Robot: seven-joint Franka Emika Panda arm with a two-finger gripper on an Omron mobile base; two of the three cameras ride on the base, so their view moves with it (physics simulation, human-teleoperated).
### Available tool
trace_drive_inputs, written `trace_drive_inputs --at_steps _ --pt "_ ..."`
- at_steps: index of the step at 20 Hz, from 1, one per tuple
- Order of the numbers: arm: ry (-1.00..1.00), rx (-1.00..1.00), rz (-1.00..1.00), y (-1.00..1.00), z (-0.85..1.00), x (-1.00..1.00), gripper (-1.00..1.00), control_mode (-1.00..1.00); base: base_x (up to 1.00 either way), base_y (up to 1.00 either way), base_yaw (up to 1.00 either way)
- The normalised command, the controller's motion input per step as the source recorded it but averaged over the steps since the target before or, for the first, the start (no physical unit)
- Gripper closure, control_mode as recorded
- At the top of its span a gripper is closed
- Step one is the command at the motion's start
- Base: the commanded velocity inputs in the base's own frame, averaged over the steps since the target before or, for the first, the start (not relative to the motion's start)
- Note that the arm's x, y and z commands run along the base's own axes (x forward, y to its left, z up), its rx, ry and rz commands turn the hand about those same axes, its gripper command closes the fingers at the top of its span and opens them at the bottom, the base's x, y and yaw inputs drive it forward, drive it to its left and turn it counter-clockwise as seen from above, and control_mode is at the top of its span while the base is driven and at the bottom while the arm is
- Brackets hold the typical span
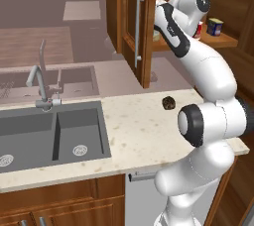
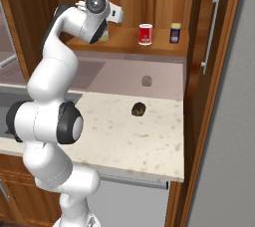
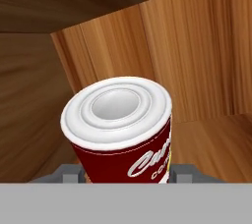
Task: Stack two cans on top of the other two cans in the cabinet.
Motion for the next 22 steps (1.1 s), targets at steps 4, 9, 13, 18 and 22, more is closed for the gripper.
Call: trace_drive_inputs --at_steps 4,9,13,18,22 --pt "0.0 0.0 0.0 0.0 0.0 0.02 1.0 -1.0 0.0 0.0 0.0" --pt "0.0 0.0 0.0 0.0 -0.02 0.02 1.0 -1.0 0.0 0.0 0.0" --pt "0.0 0.0 0.01 0.0 -0.06 0.1 1.0 -1.0 0.0 0.0 0.0" --pt "0.0 0.0 0.02 0.03 -0.11 0.07 1.0 -1.0 0.0 0.0 0.0" --pt "0.0 0.0 0.02 0.01 -0.08 0.09 1.0 -1.0 0.0 0.0 0.0"
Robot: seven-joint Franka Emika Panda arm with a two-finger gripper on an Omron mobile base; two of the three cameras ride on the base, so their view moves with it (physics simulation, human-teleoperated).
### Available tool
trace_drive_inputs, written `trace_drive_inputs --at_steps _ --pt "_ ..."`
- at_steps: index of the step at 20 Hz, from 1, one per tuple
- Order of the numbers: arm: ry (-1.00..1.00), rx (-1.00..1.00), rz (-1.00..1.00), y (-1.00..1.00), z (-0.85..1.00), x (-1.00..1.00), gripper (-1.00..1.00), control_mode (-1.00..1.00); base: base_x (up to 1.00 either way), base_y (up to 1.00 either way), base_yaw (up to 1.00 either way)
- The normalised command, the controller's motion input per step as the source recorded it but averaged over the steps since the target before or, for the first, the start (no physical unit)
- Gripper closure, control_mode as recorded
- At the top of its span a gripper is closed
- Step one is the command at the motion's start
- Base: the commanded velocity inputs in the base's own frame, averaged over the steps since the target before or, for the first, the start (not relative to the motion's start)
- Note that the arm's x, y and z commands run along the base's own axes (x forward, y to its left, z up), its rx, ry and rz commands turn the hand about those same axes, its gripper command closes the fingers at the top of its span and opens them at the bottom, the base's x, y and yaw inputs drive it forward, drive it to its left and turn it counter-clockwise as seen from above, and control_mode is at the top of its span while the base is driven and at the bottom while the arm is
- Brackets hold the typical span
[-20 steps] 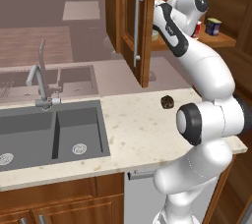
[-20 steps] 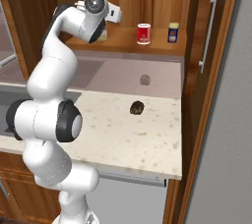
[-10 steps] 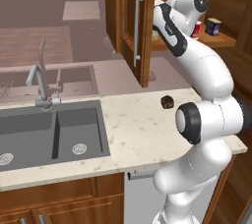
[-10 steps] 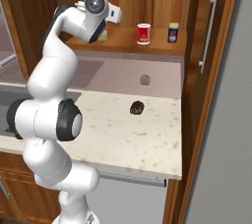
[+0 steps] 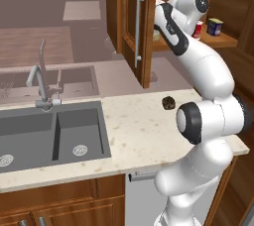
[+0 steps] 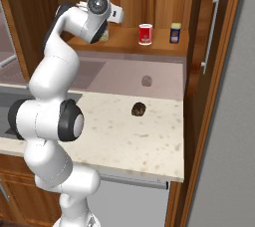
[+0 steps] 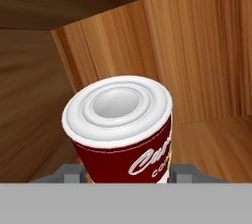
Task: Stack two cans on top of the other two cans in the cabinet.
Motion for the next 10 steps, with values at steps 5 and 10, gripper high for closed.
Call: trace_drive_inputs --at_steps 5,10 --pt "0.0 0.0 0.02 0.0 -0.07 0.04 1.0 -1.0 0.0 0.0 0.0" --pt "0.0 0.0 0.02 0.0 -0.02 -0.01 1.0 -1.0 0.0 0.0 0.0"
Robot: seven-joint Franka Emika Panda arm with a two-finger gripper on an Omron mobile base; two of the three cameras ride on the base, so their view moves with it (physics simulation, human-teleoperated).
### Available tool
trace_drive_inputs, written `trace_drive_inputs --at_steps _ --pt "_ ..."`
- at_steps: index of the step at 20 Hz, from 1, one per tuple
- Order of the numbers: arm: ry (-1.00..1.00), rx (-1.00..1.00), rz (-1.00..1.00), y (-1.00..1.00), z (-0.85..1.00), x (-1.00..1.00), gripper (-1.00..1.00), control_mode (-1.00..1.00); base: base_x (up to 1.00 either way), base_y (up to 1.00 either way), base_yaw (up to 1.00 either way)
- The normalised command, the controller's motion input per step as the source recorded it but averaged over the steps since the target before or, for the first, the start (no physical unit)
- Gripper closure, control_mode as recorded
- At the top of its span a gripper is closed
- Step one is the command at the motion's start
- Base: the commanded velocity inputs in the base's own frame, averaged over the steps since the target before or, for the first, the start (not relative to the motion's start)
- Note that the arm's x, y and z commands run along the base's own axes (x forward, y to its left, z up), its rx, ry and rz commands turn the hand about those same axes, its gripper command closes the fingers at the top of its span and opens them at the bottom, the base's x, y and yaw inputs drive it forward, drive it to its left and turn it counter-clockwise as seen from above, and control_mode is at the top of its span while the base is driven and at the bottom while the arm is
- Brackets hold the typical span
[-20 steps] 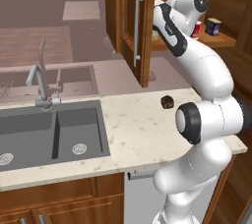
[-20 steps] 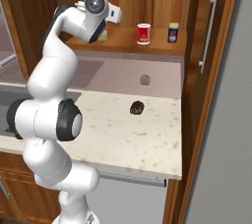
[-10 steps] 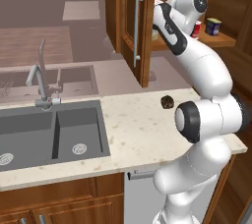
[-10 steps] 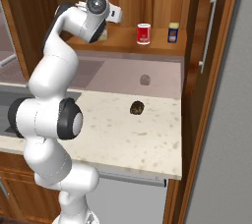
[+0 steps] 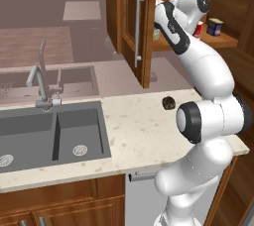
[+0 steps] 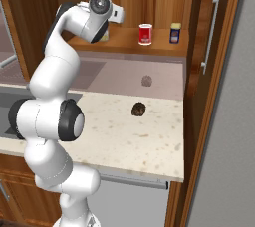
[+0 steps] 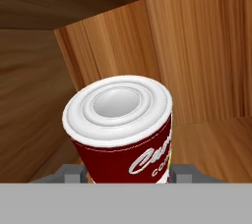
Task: Stack two cans on top of the other two cans in the cabinet.
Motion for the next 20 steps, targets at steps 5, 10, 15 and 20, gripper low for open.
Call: trace_drive_inputs --at_steps 5,10,15,20 --pt "0.0 -0.01 0.0 0.0 -0.01 -0.04 1.0 -1.0 0.0 0.0 0.0" --pt "0.03 -0.03 0.0 0.0 -0.05 0.0 1.0 -1.0 0.0 0.0 0.0" --pt "0.04 -0.03 0.0 0.0 -0.08 0.0 1.0 -1.0 0.0 0.0 0.0" --pt "0.04 -0.03 0.0 0.02 -0.1 0.0 1.0 -1.0 0.0 0.0 0.0"
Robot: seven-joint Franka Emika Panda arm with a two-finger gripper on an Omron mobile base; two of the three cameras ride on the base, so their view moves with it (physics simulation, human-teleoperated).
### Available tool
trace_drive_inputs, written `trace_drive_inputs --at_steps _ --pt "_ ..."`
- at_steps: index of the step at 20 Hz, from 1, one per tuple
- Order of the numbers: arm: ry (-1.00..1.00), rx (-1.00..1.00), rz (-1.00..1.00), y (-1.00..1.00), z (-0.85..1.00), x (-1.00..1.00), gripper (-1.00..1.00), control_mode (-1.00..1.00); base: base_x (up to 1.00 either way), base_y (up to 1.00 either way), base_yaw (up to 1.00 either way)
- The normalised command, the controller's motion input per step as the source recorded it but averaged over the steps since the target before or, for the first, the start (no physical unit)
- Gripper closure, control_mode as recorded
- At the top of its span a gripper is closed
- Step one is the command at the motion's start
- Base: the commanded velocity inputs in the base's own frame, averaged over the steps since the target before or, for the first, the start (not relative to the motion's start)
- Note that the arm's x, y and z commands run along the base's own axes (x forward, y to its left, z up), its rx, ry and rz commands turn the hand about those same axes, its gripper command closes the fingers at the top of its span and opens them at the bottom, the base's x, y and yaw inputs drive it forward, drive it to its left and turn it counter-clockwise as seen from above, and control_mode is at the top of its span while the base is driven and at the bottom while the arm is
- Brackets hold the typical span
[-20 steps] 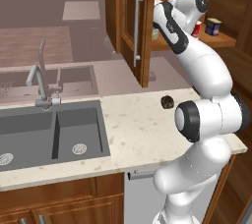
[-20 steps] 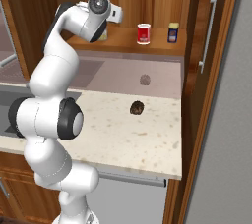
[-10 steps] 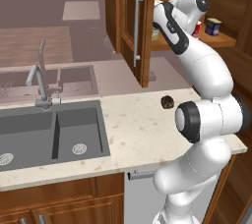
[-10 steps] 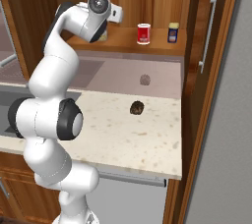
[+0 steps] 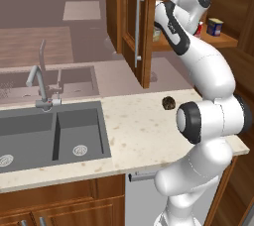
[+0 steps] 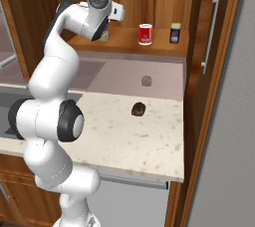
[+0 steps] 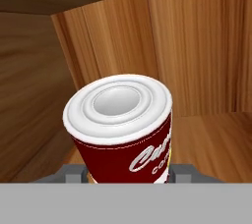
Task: Stack two cans on top of the other two cans in the cabinet.
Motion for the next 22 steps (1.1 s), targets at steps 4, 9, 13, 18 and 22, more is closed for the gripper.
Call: trace_drive_inputs --at_steps 4,9,13,18,22 --pt "0.03 0.0 0.0 0.06 -0.13 0.0 1.0 -1.0 0.0 0.0 0.0" --pt "0.01 0.0 0.0 0.12 -0.14 0.0 -1.0 -1.0 0.0 0.0 0.0" --pt "0.0 0.0 0.0 0.06 -0.04 0.0 -1.0 -1.0 0.0 0.0 0.0" --pt "0.0 0.0 0.0 0.01 -0.01 -0.01 -1.0 -1.0 0.0 0.0 0.0" --pt "0.0 0.0 0.0 -0.01 -0.02 -0.05 -1.0 -1.0 0.0 0.0 0.0"
